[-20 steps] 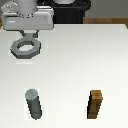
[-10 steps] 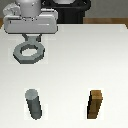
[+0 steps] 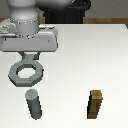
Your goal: Put the loop with the handle onto the peg.
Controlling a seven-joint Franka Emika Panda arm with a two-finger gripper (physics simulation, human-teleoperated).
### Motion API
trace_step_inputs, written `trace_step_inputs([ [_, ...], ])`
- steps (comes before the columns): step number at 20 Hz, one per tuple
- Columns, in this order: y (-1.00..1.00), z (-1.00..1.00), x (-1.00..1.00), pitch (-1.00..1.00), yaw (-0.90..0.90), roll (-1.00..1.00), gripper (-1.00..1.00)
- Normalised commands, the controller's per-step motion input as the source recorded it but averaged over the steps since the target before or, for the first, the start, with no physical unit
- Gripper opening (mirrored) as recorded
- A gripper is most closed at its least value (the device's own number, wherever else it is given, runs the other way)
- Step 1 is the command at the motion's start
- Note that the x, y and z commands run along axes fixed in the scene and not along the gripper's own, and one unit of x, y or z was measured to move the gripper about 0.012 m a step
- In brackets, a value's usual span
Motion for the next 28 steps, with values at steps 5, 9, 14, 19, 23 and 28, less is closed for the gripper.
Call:
trace_step_inputs([
  [5, 0.0, 0.0, 0.6, 0.0, 0.0, 0.0, -1.0],
  [9, 0.25, 0.0, 0.0, 0.0, 0.0, 0.0, -1.0],
  [14, 0.0, -0.2, 0.0, 0.0, 0.0, 0.0, -1.0],
  [19, 0.0, 0.0, -0.4, 0.0, 0.0, 0.0, -1.0],
  [23, 0.0, -0.75, 0.0, 0.0, 0.0, 0.0, -1.0],
  [28, 0.2, -0.6, 0.0, 0.0, 0.0, 0.0, -1.0],
])
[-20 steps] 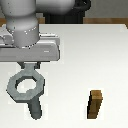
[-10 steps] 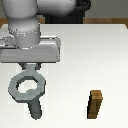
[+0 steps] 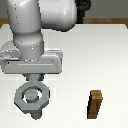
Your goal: Put the loop with the handle onto the peg.
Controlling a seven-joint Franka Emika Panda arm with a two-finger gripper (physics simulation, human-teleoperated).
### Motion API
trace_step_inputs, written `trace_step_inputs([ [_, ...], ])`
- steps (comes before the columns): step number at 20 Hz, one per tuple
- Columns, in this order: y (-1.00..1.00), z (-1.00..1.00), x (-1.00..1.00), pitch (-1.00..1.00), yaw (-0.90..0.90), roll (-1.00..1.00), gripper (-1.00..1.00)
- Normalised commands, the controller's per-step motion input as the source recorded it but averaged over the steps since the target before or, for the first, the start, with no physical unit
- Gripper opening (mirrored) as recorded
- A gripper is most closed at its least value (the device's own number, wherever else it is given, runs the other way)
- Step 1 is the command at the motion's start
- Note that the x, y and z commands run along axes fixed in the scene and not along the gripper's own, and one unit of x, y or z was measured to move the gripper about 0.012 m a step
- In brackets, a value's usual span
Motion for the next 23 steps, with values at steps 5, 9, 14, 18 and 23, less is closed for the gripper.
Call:
trace_step_inputs([
  [5, 0.2, -0.4, 0.0, 0.0, 0.0, 0.0, -1.0],
  [9, 0.0, 0.0, 0.0, 0.0, 0.0, 0.0, 1.0],
  [14, 0.0, 0.0, 0.0, 0.0, 0.0, 0.0, 1.0],
  [18, 0.0, 0.0, 0.0, 0.0, 0.0, 0.0, 1.0],
  [23, 0.0, 0.0, 0.0, 0.0, 0.0, 0.0, 1.0],
])
